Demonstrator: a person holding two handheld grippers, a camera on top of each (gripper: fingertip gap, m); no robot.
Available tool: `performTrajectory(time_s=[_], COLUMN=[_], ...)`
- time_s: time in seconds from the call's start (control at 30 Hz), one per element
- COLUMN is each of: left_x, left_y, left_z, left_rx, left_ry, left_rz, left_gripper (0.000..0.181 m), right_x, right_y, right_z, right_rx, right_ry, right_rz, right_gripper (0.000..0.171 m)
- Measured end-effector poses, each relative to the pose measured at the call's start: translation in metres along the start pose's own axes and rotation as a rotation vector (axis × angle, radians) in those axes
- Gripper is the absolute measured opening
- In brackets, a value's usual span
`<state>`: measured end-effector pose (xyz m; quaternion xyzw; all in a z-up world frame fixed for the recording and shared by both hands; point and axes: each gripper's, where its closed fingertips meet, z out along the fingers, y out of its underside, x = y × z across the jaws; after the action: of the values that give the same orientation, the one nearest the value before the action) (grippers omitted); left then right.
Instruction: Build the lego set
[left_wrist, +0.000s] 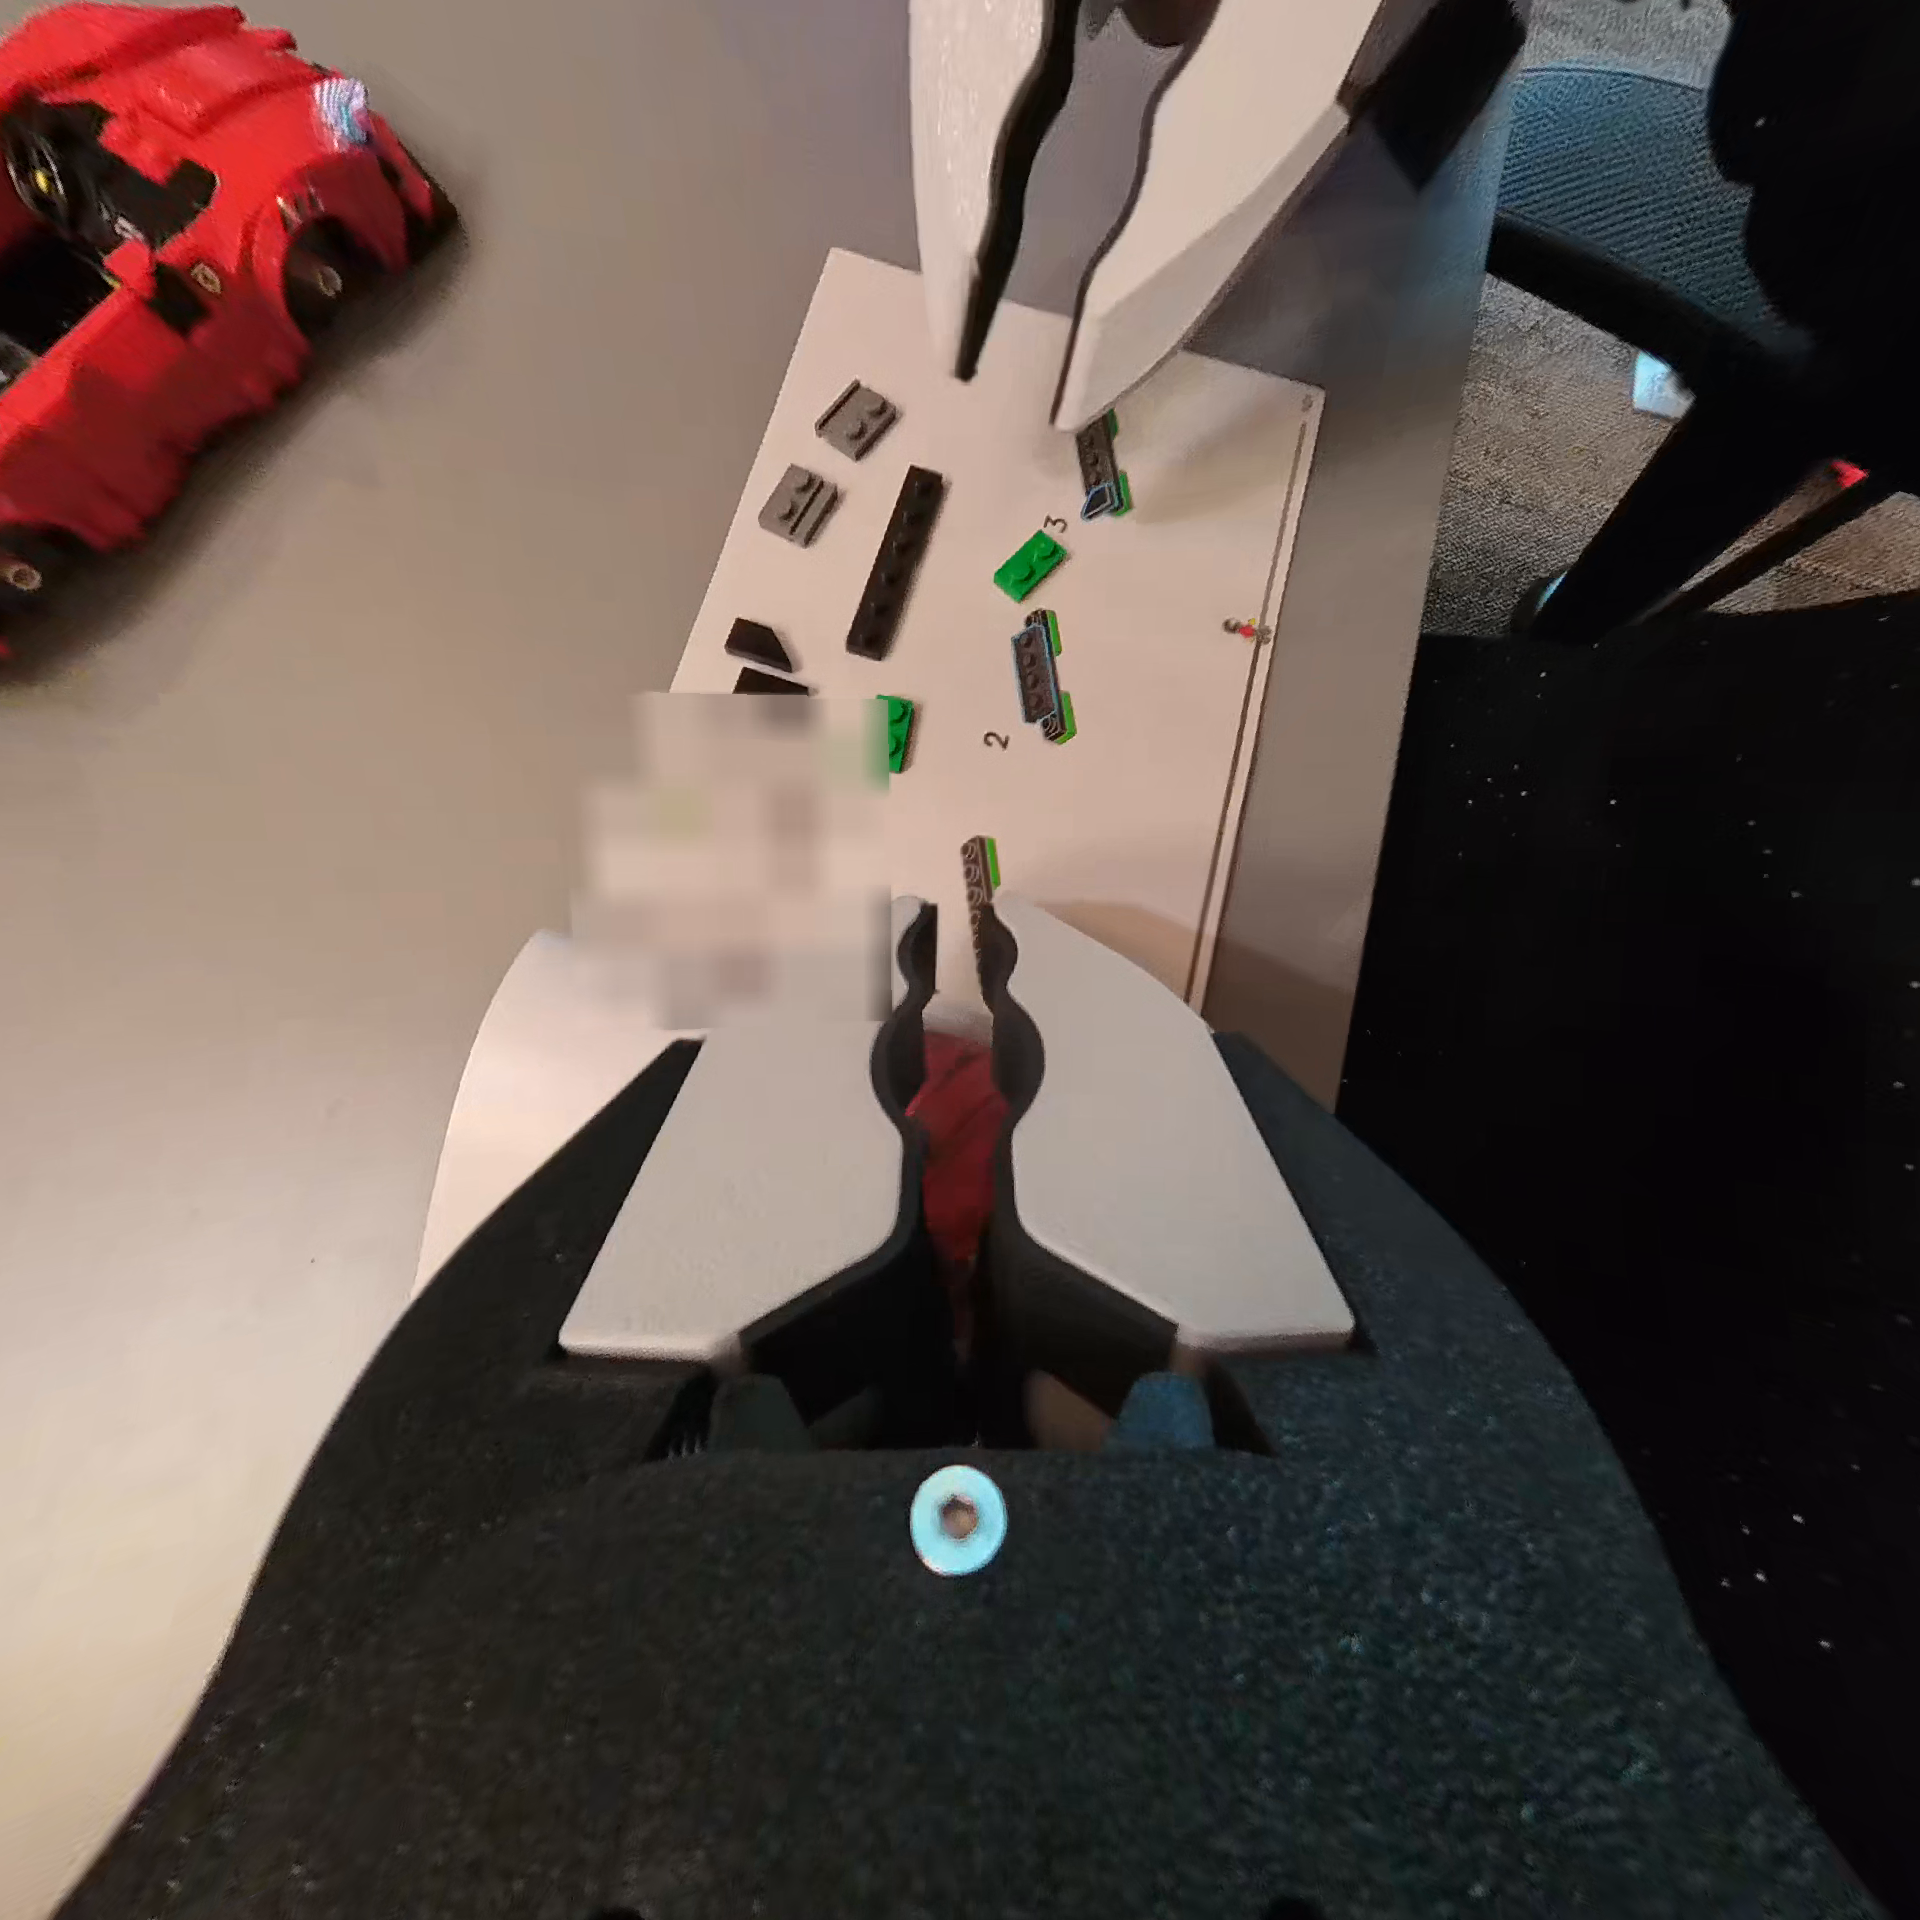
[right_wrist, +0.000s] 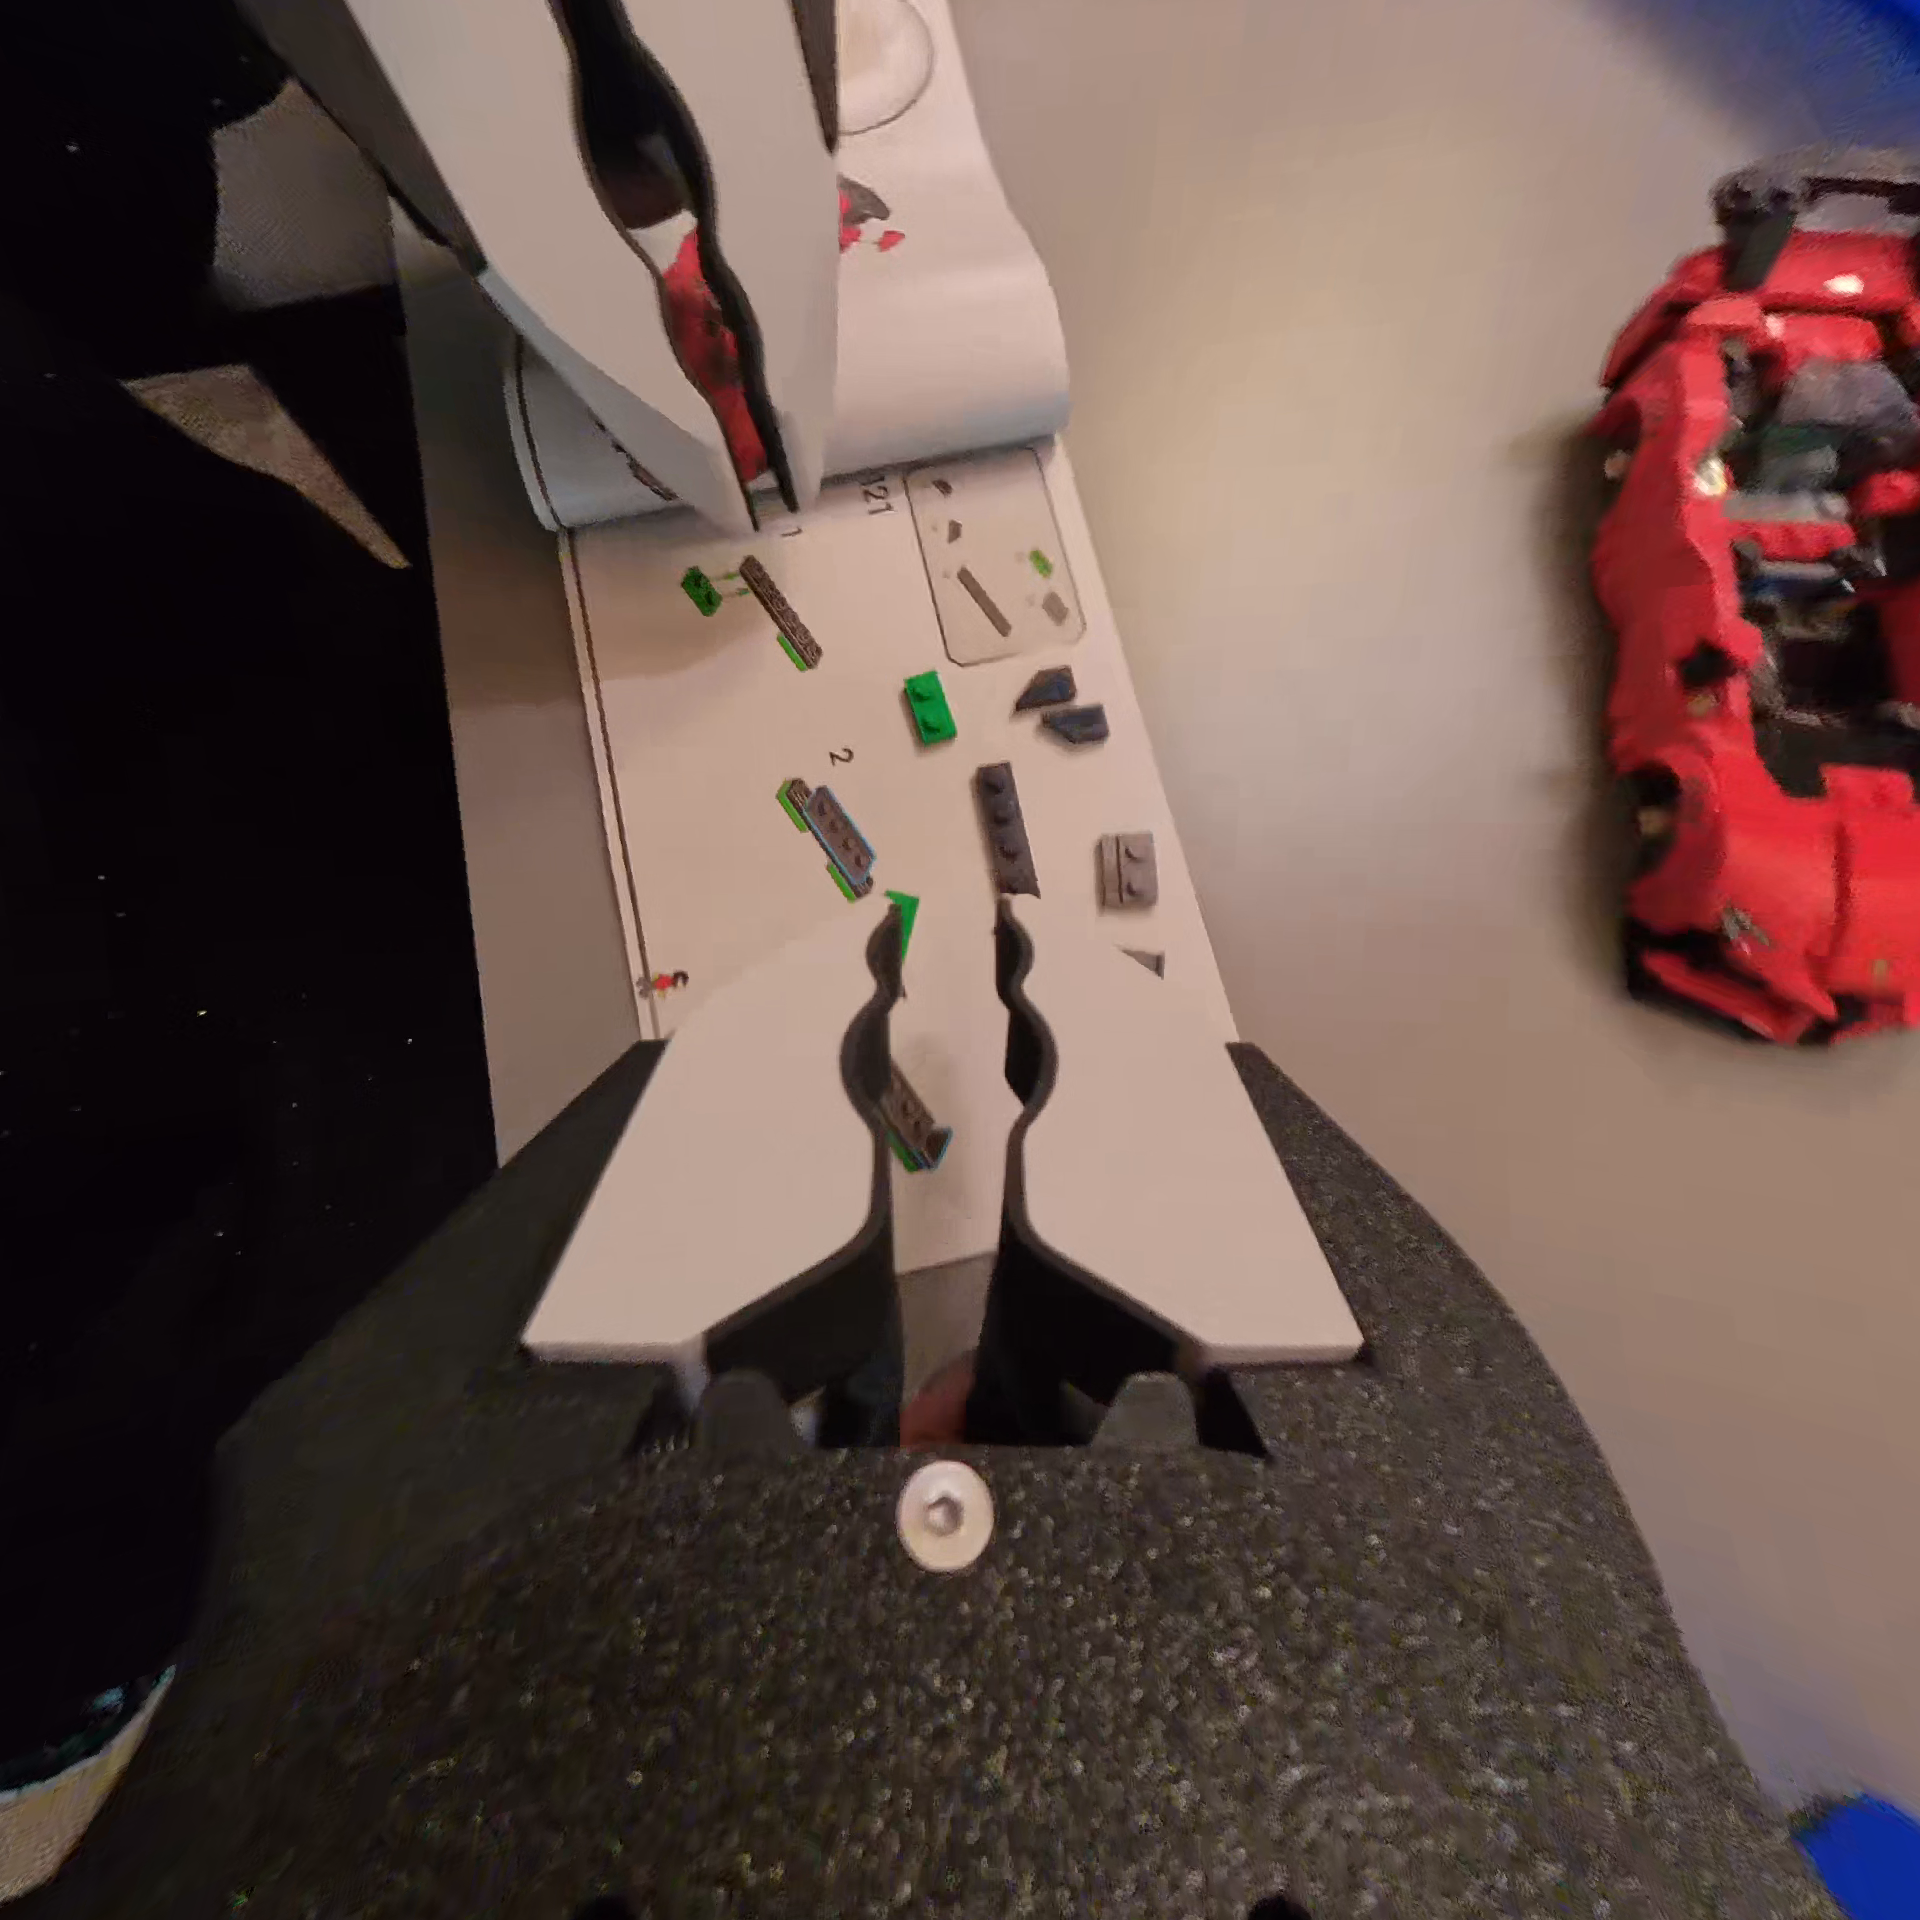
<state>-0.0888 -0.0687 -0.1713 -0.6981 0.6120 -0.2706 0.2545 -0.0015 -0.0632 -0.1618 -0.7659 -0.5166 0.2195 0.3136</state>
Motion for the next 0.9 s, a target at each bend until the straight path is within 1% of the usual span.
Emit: performTrajectory(time_s=[0.13, 0.27, 0.4, 0.5, 0.6, 0.8, 0.87, 0.9], left_x=[-0.006, -0.007, -0.01, -0.016, -0.018, -0.017, -0.017, -0.017], left_y=[0.009, 0.014, 0.012, 0.013, 0.015, 0.015, 0.014, 0.014], left_z=[0.003, 0.005, -0.002, -0.011, -0.011, -0.008, -0.007, -0.007], left_rx=[-0.004, 0.007, 0.046, 0.073, 0.079, 0.089, 0.094, 0.095], left_ry=[0.015, 0.03, 0.038, 0.021, 0.022, 0.026, 0.026, 0.025], left_rz=[-0.045, -0.05, -0.053, -0.066, -0.079, -0.076, -0.071, -0.068], left_gripper=[0.007, 0.007, 0.007, 0.007, 0.006, 0.006, 0.006, 0.006], right_x=[-0.011, -0.01, -0.01, -0.001, 0.009, 0.016, 0.014, 0.015], right_y=[-0.009, -0.004, -0.001, 0.0, -0.004, 0.007, 0.007, 0.008], right_z=[0.017, 0.027, 0.026, 0.02, 0.02, 0.035, 0.036, 0.036], right_rx=[-0.03, -0.086, -0.094, -0.072, -0.059, -0.181, -0.171, -0.173], right_ry=[-0.076, -0.061, -0.068, -0.036, -0.03, -0.067, -0.09, -0.087], right_rz=[-0.061, -0.111, -0.077, -0.065, -0.079, -0.157, -0.153, -0.159], right_gripper=[0.01, 0.011, 0.012, 0.017, 0.016, 0.018, 0.013, 0.008])
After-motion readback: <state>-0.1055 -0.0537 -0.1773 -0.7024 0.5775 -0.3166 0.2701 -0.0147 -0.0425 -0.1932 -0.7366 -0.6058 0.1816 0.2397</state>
